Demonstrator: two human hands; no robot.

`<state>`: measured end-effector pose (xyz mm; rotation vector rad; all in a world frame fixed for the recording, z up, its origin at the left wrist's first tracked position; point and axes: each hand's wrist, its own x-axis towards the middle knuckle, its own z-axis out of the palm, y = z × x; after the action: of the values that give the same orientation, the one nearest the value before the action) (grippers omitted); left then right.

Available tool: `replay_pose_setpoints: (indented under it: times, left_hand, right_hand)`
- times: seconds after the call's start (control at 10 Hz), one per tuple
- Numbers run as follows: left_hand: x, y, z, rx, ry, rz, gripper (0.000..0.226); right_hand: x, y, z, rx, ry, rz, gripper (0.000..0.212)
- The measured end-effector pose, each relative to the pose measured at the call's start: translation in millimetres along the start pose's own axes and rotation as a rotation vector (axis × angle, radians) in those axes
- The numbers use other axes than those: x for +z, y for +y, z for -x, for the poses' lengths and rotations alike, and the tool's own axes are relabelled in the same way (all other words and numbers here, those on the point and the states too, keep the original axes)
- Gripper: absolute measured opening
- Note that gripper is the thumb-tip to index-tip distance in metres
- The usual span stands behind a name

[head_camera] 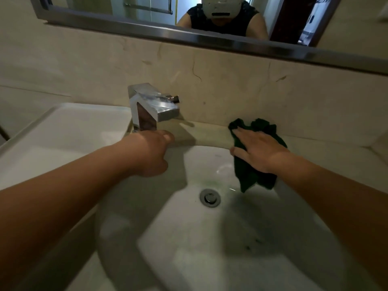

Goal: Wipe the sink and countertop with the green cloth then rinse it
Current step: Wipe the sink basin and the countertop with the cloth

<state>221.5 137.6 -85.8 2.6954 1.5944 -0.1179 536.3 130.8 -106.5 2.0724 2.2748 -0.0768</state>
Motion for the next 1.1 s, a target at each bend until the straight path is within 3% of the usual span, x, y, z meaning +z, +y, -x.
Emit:
replay_pose_setpoints:
  times: [0.1,0.2,0.3,0.4,0.5,0.6,0.7,0.8,0.9,1.0,1.1]
  left_hand:
    - [-3,6,6,0.0,-0.008,-0.036,0.056]
    - [-5,9,9,-0.013,-0.011,-0.041,0.059]
    - [-7,12,11,-0.024,-0.028,-0.02,0.06]
    - [-9,13,12,-0.024,-0.03,-0.029,0.059]
    - [-10,14,12,-0.023,-0.038,-0.027,0.061]
    - [-9,10,11,-0.02,-0.046,-0.027,0.065]
    - [-8,9,9,-0.009,-0.042,-0.018,0.066]
    - [-8,6,8,-0.011,-0.045,0.004,0.066]
    - [-9,1,7,-0.021,-0.046,0.024,0.067]
    - [-9,2,7,-0.016,-0.04,0.035,0.06]
    - [-7,2,6,-0.02,-0.038,0.05,0.062]
  right_hand:
    - [8,34,39,0.201,0.035,0.354,0.083]
    - [12,47,62,0.057,0.211,0.452,0.064]
    - [-31,56,71,0.207,0.126,0.225,0.038]
    - [-73,69,74,0.354,0.459,-0.087,0.034]
    - [-83,63,69,0.379,0.592,-0.255,0.039]
    - [-41,58,55,0.365,0.251,-0.113,0.058]
    - [-2,51,47,0.375,0.102,-0.005,0.055]
    - [6,29,20,0.311,0.148,-0.093,0.066]
    - [-2,-17,9,0.26,0.089,0.058,0.043]
    - [1,-35,-2,0.254,0.234,-0.046,0.039]
    - [10,-69,-18,0.099,0.204,-0.169,0.048]
